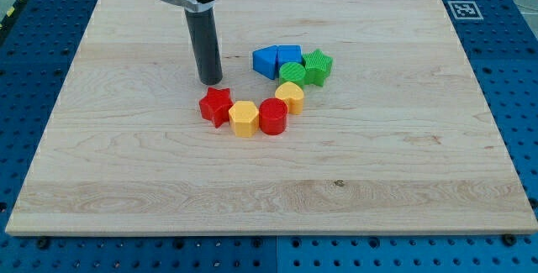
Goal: Move the yellow heart towards the bottom right side
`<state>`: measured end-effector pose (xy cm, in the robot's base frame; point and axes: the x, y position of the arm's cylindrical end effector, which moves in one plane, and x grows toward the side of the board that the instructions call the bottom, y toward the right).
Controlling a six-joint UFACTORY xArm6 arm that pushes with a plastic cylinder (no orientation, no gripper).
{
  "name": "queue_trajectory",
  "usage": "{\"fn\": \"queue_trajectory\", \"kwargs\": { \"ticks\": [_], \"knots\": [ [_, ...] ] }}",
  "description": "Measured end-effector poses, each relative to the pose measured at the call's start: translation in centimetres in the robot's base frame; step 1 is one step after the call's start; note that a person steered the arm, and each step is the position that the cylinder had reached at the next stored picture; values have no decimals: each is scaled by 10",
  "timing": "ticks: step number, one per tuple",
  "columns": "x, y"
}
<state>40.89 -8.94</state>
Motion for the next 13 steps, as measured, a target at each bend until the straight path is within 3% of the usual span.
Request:
{"fn": "queue_trajectory", "kwargs": {
  "ticks": [5, 7, 9, 10, 12, 13],
  "knots": [
    [32, 94],
    [47, 99],
    [65, 249],
    [65, 278],
    [61, 162],
    [61, 134]
  ]
}}
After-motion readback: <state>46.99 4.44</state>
